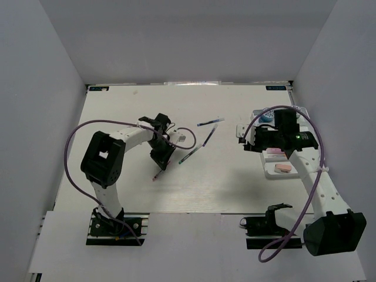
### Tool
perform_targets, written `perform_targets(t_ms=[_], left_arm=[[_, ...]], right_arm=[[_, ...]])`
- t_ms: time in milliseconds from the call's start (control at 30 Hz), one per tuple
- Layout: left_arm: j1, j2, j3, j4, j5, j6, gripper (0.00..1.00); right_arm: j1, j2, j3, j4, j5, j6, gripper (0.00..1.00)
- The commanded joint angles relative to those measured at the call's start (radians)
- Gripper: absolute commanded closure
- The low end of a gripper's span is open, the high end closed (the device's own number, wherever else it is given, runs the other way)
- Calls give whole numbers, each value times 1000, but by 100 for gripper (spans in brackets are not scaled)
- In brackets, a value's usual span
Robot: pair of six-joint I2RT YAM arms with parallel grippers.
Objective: Sort the stationery into containers
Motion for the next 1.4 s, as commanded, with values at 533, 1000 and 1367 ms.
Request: perform_targets(t_ms=[533,1000,1367], left_arm=[[8,-27,119,-102,1041,-90,100],[8,-67,8,-52,1138,-149,100],[8,-72,-53,51,1219,-242,100]], right_arm=[[740,-58,-35,174,44,-139,53],[880,-29,-75,269,137,-168,56],[1009,80,-66,365,182,-179,58]])
